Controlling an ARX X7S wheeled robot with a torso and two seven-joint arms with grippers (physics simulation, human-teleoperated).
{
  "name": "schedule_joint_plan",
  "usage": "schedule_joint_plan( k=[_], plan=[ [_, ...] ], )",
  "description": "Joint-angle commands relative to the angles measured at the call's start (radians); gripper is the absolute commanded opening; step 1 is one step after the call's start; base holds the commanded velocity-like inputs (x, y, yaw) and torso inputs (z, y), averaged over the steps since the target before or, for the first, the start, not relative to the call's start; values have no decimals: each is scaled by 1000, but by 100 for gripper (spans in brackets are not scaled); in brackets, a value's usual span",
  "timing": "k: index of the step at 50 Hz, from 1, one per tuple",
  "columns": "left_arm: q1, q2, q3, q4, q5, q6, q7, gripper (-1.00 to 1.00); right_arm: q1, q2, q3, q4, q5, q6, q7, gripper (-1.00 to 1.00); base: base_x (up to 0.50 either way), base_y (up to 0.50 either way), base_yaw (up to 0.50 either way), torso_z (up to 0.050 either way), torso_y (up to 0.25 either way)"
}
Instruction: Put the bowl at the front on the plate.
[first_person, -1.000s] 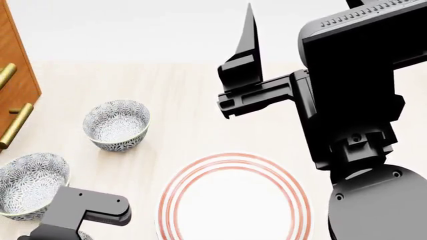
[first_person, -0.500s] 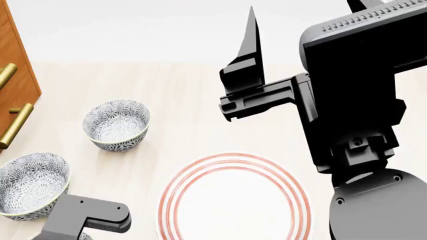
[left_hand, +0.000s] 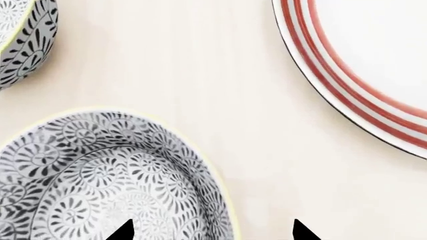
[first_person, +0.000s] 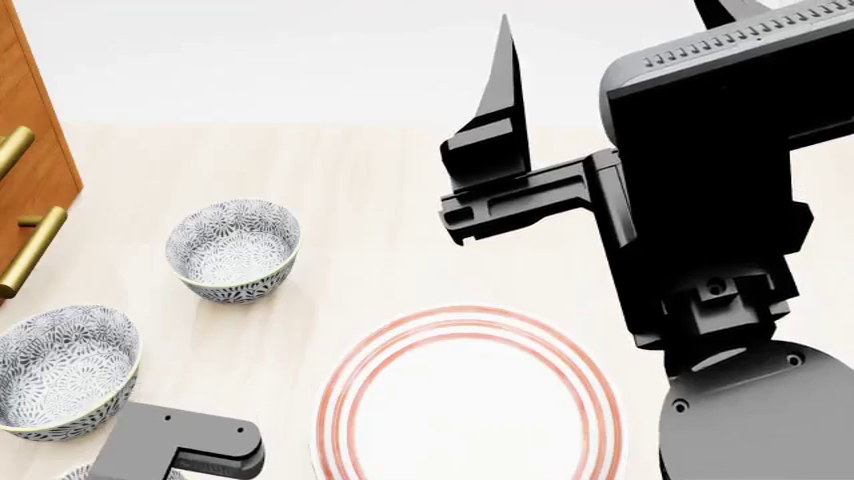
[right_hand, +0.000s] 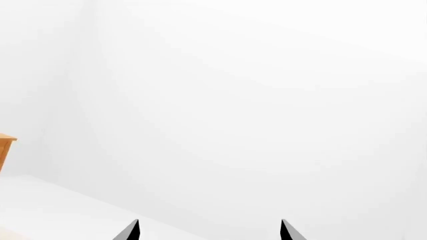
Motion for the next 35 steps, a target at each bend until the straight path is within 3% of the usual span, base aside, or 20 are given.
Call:
schedule_joint_plan(
  k=[1, 23, 24, 35],
  plan=[
    [8, -2, 13, -12, 3, 7, 7, 100, -1, 3, 0, -3, 4, 1, 4, 100, 0, 0, 0, 0, 0],
    [16, -5, 33, -34, 10, 20, 27, 100, -2, 7, -3, -2, 8, -3, 10, 100, 0, 0, 0, 0, 0],
    [16, -5, 33, -33, 21, 22, 35, -100, -2, 7, -3, -2, 8, -3, 11, 100, 0, 0, 0, 0, 0],
    [16, -10, 24, -3, 80, 37, 96, -100, -1, 14, -11, -5, 7, -2, 15, 100, 0, 0, 0, 0, 0]
  ],
)
